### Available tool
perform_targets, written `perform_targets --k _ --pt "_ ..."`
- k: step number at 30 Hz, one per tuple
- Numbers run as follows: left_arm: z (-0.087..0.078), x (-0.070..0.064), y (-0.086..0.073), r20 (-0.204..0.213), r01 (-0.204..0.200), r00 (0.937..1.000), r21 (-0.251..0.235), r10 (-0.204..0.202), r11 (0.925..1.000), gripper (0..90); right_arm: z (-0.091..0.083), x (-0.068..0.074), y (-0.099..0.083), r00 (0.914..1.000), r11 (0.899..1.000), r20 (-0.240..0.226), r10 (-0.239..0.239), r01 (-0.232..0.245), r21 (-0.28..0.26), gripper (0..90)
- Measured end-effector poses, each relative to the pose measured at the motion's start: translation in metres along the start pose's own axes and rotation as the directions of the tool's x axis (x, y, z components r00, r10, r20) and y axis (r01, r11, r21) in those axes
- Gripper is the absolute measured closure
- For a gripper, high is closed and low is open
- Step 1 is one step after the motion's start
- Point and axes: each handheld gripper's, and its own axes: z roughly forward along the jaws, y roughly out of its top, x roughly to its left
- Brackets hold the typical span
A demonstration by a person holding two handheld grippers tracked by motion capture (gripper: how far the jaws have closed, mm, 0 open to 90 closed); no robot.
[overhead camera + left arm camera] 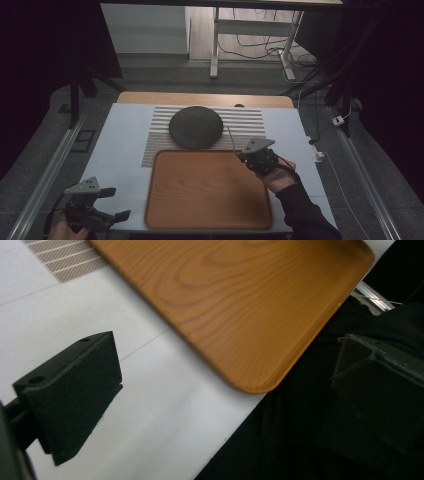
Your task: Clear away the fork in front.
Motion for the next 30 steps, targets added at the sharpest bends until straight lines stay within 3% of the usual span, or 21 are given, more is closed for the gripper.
perform_targets --k 3,7,13,19,30 --pt "0.005 -0.001 0.003 0.005 -0.019 0.9998 -0.005 0.019 0.9998 0.0 -0.009 0.004 -0.003 0.9982 0.999 -0.041 0.043 -0.044 -0.031 89.6" --pt "0.011 -0.002 0.01 0.019 -0.029 0.9994 -0.012 0.03 0.9995 0.0 -0.02 0.009 -0.009 0.9924 0.995 -0.105 0.065 -0.072 -0.07 89.6" --pt "0.023 -0.006 0.021 0.031 -0.073 0.9969 0.01 0.072 0.9973 0.0 -0.031 0.016 -0.015 0.9834 0.989 -0.154 0.095 -0.111 -0.096 89.6" --pt "0.033 -0.008 0.031 0.041 -0.13 0.9907 0.009 0.13 0.9914 0.0 -0.039 0.023 -0.019 0.9747 0.987 -0.202 0.096 -0.12 -0.11 89.6" --pt "0.05 -0.007 0.057 0.077 -0.161 0.9844 0.024 0.158 0.9867 0.1 -0.05 0.035 -0.023 0.9512 0.98 -0.294 0.094 -0.141 -0.143 89.6"
